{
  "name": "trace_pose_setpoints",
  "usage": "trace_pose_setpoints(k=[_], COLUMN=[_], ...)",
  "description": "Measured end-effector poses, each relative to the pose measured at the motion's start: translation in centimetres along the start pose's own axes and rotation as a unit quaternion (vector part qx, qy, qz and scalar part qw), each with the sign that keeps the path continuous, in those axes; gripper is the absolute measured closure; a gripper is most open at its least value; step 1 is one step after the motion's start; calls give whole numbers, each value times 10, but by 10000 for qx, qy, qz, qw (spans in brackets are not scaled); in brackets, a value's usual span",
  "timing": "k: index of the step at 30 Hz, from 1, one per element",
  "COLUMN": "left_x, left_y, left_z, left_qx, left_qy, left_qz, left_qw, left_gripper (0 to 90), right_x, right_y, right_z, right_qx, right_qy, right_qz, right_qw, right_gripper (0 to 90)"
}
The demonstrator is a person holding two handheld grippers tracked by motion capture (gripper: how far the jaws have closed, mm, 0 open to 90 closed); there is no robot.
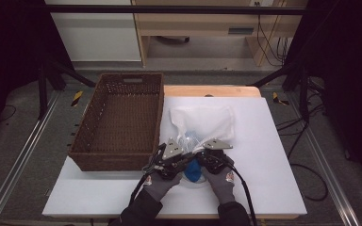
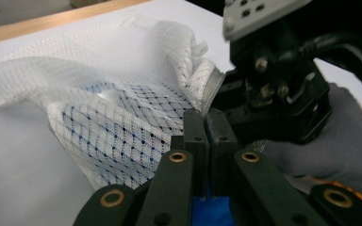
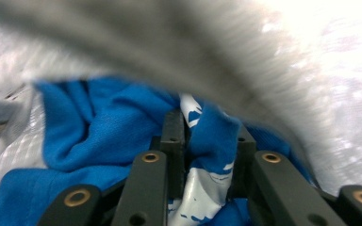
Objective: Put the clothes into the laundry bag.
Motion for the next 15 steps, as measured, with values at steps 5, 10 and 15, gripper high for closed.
trace_pose_setpoints(k=[5, 10, 15], left_x=[8, 13, 15], left_y=[-6, -10, -11], left_z=[-3, -4, -5], left_qx=[-35, -91, -120], left_qy=[-67, -118, -155], left_qz=[72, 90, 73], left_qw=[9999, 9998, 9998], left_gripper=[885, 885, 884], right_x=[-1, -5, 6], right_y=[-1, 5, 50], right_z=[13, 62, 88], right_qx=[-58, -470, 45], right_qy=[4, 414, 462], right_qz=[180, 205, 142], right_qw=[9998, 9978, 9988], right_gripper=[587, 476, 484])
Point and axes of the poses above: each handheld gripper's, and its own axes: z roughly backward along the jaws, x roughly out of its underside, y roughly to its right, the point moved 10 cm from there along -z, roughly forward along the jaws, and after that the axes turned 9 degrees about -z, right-handed, at the moved point
